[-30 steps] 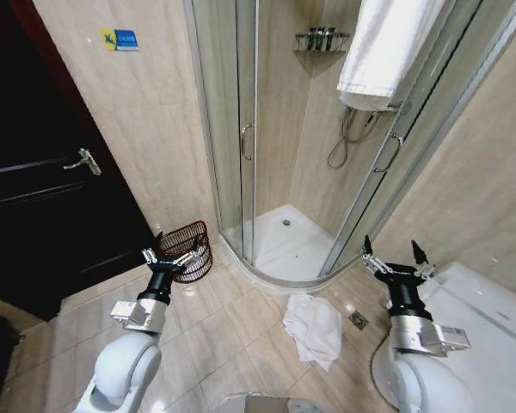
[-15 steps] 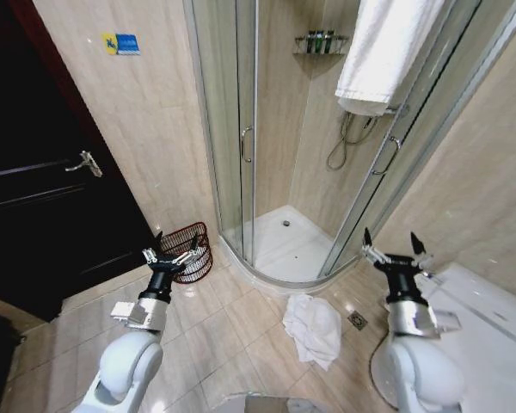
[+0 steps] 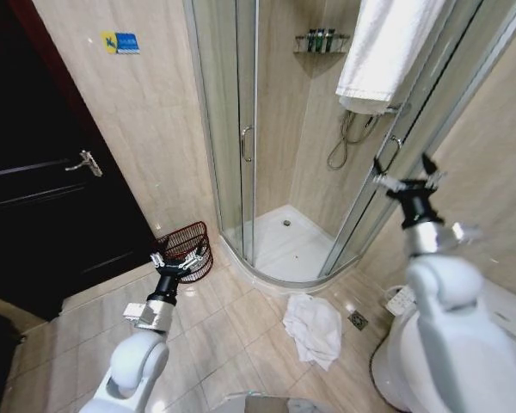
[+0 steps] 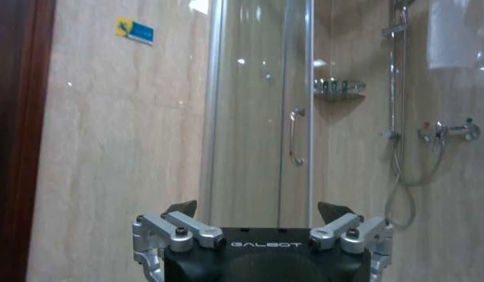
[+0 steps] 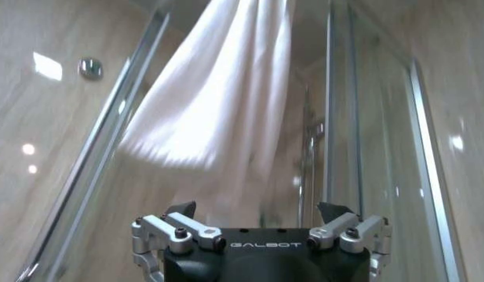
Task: Discard the used towel into the hamper.
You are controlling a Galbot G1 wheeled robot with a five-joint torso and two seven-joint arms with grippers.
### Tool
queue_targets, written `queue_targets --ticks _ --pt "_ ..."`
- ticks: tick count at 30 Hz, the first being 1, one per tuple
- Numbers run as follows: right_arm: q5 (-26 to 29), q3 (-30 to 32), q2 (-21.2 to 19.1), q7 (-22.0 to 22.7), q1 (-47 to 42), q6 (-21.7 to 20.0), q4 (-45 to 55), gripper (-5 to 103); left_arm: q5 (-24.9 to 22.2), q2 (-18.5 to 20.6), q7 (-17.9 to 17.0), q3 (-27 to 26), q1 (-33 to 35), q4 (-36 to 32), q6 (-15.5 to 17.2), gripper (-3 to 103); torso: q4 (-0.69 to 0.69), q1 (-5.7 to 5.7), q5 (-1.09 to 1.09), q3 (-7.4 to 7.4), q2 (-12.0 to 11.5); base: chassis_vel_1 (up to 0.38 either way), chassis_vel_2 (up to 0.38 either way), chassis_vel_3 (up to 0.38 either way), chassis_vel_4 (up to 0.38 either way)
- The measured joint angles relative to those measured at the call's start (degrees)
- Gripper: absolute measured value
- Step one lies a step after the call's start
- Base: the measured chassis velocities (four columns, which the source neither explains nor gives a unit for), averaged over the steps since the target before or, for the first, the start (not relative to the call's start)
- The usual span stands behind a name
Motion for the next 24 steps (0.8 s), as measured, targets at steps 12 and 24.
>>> queue_targets --ticks 12,24 --pt "10.44 -9.14 -14.01 -0.62 22.49 -1.31 -7.85 100 -0.62 -0.27 0.64 -0.11 -0.98 3.4 -1.01 100 -0.04 -0.07 -0.01 -0.09 -0.14 0.0 0.0 0.0 0.0" --pt "12.23 -36.9 -6.41 -0.37 64.05 -1.77 -28.27 100 -0.54 -2.15 0.79 -2.2 0.28 3.62 -2.18 100 -0.05 -0.11 -0.02 -0.15 -0.25 0.0 0.0 0.0 0.0"
